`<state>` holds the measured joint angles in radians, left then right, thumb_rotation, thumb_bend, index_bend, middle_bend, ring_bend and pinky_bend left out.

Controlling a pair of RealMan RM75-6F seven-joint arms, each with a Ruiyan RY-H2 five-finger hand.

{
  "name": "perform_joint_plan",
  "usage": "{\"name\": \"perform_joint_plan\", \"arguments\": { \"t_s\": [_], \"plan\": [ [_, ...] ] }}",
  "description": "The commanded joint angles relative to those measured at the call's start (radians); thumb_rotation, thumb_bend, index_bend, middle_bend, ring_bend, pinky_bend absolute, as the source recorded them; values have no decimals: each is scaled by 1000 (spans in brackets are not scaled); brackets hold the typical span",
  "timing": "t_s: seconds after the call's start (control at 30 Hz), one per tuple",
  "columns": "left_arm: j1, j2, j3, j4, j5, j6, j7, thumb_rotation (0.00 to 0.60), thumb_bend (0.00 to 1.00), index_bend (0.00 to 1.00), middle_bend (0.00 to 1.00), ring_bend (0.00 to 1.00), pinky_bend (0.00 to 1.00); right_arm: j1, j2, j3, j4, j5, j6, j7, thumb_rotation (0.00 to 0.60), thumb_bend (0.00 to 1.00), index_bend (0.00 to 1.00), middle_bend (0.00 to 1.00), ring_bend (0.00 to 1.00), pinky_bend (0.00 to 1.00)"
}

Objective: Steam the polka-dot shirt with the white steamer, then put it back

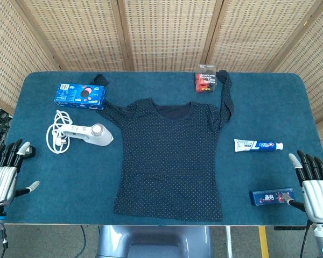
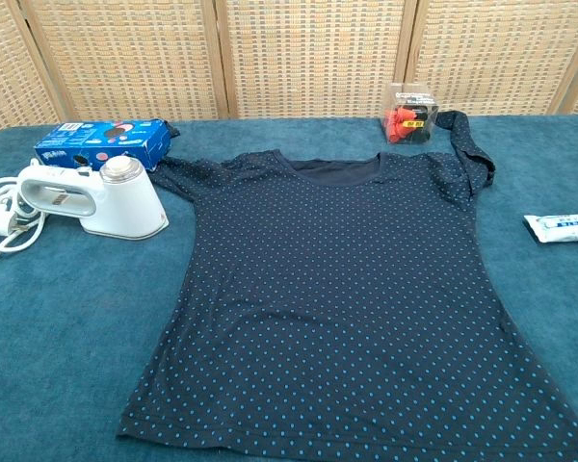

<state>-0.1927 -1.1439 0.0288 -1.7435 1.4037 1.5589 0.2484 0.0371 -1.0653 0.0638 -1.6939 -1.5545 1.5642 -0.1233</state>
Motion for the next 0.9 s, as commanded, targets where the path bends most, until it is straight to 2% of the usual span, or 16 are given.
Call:
{"name": "perform_joint_plan", "arguments": {
  "t_s": [0.03,0.23,0.47,0.63,0.77,0.9],
  "plan": [
    [1,1,-4,2,1,-7,-2,600,0,0,0,0,0,0,0,0,0,1,0,0,600,0,16,0,0,0],
    [-16,-3,-23,17,-3,-41,-16,600,0,0,0,0,0,-1,1,2,-1,5,0,4,600,0,16,0,0,0],
    [-158,-51,-103,146,-15,-226,-54,600,0,0,0,0,0,2,-2,5,-1,13,-8,-3,600,0,16,0,0,0],
    [-298,-143,-162,363,-35,-413,-130,600,0,0,0,0,0,8,-10,9,1,29,-22,-21,600,0,16,0,0,0],
    [-373,-215,-154,548,15,-501,-223,600,0,0,0,0,0,12,-15,15,4,45,-31,-27,600,0,16,0,0,0],
    [-435,-291,-137,742,79,-543,-341,600,0,0,0,0,0,20,-23,21,15,72,-54,-32,600,0,16,0,0,0]
  ]
}}
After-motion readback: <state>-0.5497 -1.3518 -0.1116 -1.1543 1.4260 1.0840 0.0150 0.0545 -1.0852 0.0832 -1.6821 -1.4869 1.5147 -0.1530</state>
